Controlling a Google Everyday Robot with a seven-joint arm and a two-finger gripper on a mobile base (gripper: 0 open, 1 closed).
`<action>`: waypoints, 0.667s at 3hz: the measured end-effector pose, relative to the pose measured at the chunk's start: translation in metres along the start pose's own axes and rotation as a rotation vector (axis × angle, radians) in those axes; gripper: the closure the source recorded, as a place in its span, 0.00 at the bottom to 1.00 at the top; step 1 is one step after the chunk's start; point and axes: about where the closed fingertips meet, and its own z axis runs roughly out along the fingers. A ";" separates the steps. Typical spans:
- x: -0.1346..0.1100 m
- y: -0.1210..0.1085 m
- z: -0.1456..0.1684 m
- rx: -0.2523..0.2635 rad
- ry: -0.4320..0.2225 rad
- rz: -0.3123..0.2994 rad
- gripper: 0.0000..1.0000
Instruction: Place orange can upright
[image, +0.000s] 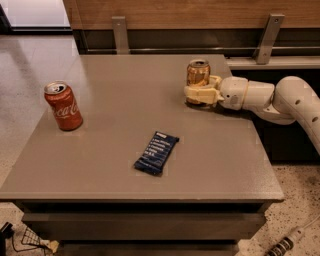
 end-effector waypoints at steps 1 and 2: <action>0.000 0.001 0.001 -0.002 0.000 0.000 0.62; 0.000 0.001 0.002 -0.003 0.000 0.000 0.39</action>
Offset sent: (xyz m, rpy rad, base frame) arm 0.0000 0.0016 0.0001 0.0003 0.0002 0.0024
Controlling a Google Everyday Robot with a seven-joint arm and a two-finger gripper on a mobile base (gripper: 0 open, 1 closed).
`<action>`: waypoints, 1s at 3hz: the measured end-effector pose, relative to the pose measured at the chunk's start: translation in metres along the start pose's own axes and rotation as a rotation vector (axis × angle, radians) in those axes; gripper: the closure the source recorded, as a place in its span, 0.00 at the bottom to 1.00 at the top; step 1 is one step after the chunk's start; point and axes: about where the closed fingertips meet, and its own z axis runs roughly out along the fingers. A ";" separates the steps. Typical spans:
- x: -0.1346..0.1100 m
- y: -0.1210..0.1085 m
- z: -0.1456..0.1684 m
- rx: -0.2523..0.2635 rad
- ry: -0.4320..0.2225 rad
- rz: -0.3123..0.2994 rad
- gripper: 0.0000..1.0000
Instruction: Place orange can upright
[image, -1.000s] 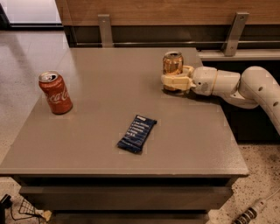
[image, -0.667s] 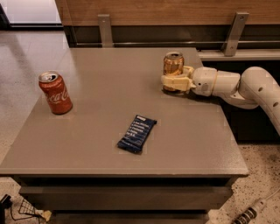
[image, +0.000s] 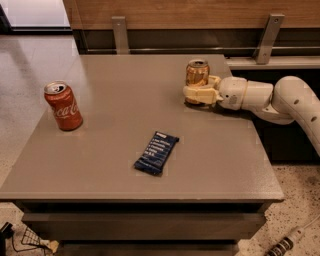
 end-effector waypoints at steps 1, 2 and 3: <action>0.000 0.000 0.000 0.000 0.000 0.000 0.15; 0.000 0.001 0.003 -0.006 0.000 0.000 0.00; 0.000 0.002 0.003 -0.006 0.000 0.000 0.00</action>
Offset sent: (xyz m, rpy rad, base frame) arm 0.0000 0.0001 0.0000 0.0000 0.0000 0.0002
